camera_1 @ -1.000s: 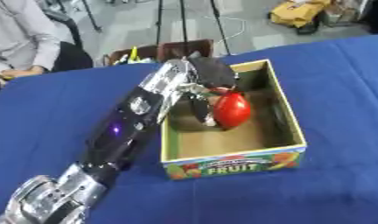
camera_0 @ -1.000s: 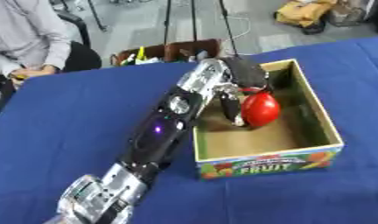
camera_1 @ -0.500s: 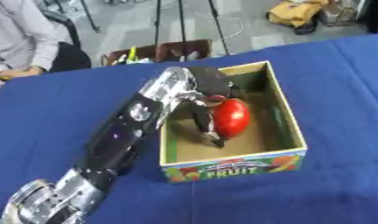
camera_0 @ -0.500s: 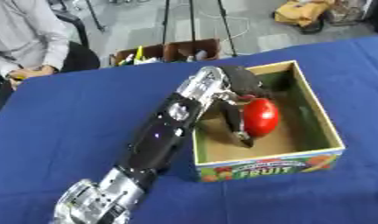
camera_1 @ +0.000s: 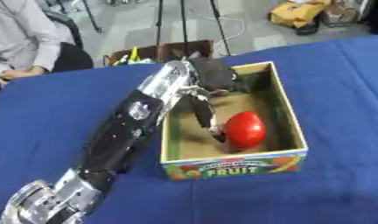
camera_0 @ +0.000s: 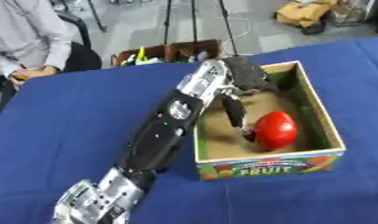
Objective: Pick up objects on the table and place them in the box.
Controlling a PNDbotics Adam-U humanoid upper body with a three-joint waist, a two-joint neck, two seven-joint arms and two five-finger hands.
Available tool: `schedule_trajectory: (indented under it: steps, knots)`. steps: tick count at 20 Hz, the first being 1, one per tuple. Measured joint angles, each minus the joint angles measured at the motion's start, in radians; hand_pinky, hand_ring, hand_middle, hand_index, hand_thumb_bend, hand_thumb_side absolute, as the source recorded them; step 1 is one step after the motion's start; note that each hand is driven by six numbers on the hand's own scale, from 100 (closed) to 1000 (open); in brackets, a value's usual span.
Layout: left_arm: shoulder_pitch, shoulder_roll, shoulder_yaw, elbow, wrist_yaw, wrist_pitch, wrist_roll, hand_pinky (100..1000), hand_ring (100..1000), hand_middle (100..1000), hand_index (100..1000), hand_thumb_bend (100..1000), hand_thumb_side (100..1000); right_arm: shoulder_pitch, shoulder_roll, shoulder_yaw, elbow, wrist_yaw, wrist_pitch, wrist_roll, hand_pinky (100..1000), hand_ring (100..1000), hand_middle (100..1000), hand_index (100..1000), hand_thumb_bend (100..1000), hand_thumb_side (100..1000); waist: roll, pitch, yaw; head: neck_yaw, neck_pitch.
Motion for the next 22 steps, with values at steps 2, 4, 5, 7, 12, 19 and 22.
schedule_trajectory:
  steps: [2,4,5,7,12,19,22]
  knots:
    - [0.002,0.0,0.0,-0.014,0.002,0.0,0.0,835,895,900,1000,795,854,0.0,0.0,0.002,0.0,0.0,0.0,0.0,205,100,213,396,100,719,-0.003,0.0,0.001,0.0,-0.001]
    - [0.006,0.001,0.002,-0.033,0.015,0.0,0.0,818,880,879,1000,744,855,0.0,0.0,0.005,0.0,0.0,0.0,0.0,205,100,213,396,100,719,-0.004,0.0,0.003,-0.001,-0.001]
    - [0.008,0.001,0.004,-0.046,0.029,0.0,0.0,796,863,854,1000,692,850,0.001,0.0,0.005,0.0,0.0,0.001,0.0,205,100,213,396,100,719,-0.004,-0.001,0.004,-0.001,-0.001]
    - [0.018,0.003,0.008,-0.074,0.071,-0.001,0.001,765,838,821,982,605,847,0.001,0.0,0.005,0.0,0.0,0.001,-0.001,205,100,213,396,100,719,-0.004,-0.005,0.01,-0.007,-0.001]
    - [0.051,0.037,0.034,-0.168,0.321,0.008,-0.008,647,755,731,894,374,867,0.009,0.0,0.004,0.0,0.0,0.004,-0.004,206,100,214,396,100,717,-0.01,-0.012,0.028,-0.038,-0.001]
    - [0.115,0.139,0.1,-0.348,0.866,0.13,0.005,452,595,542,747,100,885,0.017,0.0,-0.004,0.0,0.0,0.008,-0.015,207,100,215,395,100,720,-0.026,-0.022,0.06,-0.096,0.003]
    - [0.146,0.182,0.13,-0.418,1.068,0.237,0.079,406,552,490,688,100,847,0.019,0.0,-0.008,0.0,0.0,0.007,-0.02,207,100,215,395,100,723,-0.033,-0.023,0.071,-0.112,0.008]
